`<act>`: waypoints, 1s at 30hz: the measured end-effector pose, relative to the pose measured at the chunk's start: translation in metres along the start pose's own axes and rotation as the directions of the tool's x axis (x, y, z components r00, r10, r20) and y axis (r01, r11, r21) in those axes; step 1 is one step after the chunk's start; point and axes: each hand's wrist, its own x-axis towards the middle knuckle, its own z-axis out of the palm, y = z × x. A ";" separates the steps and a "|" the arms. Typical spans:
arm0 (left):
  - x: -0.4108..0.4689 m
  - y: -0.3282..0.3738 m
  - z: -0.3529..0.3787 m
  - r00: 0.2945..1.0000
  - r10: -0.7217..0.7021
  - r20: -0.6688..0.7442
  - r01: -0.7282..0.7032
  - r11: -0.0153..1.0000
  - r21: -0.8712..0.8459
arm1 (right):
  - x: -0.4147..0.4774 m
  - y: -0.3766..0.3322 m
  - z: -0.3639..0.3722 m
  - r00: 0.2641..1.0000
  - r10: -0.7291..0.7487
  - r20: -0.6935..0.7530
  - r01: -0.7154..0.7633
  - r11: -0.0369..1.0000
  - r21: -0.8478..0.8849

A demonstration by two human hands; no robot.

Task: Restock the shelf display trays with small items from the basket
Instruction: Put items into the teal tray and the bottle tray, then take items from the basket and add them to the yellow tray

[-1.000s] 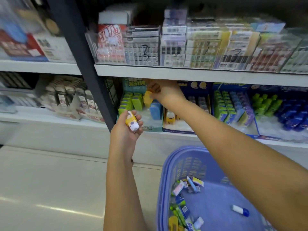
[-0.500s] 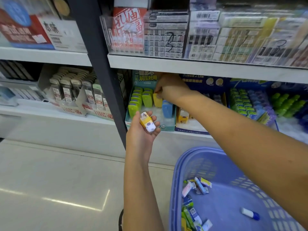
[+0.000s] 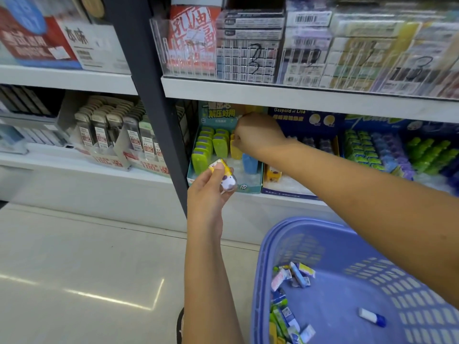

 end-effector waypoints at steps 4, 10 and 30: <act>-0.003 0.009 0.002 0.999 0.036 -0.002 -0.036 0.999 0.018 | 0.001 -0.002 -0.006 0.993 0.071 0.095 -0.079 0.994 0.079; -0.010 0.009 0.016 0.996 0.060 0.063 -0.059 0.998 -0.006 | -0.047 0.015 -0.011 0.989 0.147 0.000 -0.124 0.835 0.535; -0.024 -0.059 0.067 0.851 0.025 0.524 -0.525 0.063 0.849 | -0.121 0.076 0.029 0.954 0.223 -0.200 -0.101 0.868 0.487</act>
